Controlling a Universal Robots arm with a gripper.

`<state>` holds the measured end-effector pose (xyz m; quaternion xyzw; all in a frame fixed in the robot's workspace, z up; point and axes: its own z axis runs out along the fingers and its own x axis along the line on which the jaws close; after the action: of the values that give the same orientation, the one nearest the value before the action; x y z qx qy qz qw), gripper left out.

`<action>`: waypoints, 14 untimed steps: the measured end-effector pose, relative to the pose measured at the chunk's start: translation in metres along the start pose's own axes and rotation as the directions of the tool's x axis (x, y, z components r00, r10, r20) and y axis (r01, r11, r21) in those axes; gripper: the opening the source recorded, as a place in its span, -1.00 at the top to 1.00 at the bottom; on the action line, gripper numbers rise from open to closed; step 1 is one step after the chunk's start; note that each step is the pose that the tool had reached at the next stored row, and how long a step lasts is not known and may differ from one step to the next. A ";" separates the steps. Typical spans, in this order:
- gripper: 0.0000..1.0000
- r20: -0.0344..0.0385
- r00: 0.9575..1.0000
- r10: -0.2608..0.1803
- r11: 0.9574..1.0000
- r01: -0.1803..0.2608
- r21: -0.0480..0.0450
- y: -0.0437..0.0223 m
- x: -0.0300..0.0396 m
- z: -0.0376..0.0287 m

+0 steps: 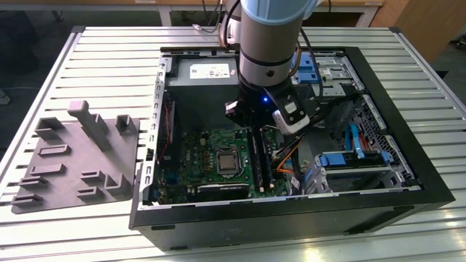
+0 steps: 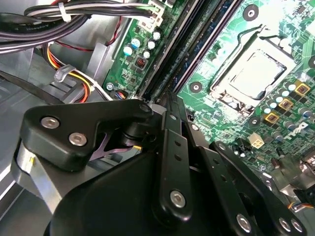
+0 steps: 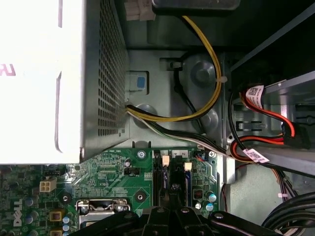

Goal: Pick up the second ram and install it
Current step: 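Press down the second ram until it locks into place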

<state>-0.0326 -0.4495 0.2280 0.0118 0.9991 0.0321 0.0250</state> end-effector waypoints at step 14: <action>0.79 0.000 1.000 0.000 1.000 0.000 0.000 0.0014 0.0003 0.0051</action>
<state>-0.0326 -0.4478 0.2231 0.0118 0.9991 0.0321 0.0249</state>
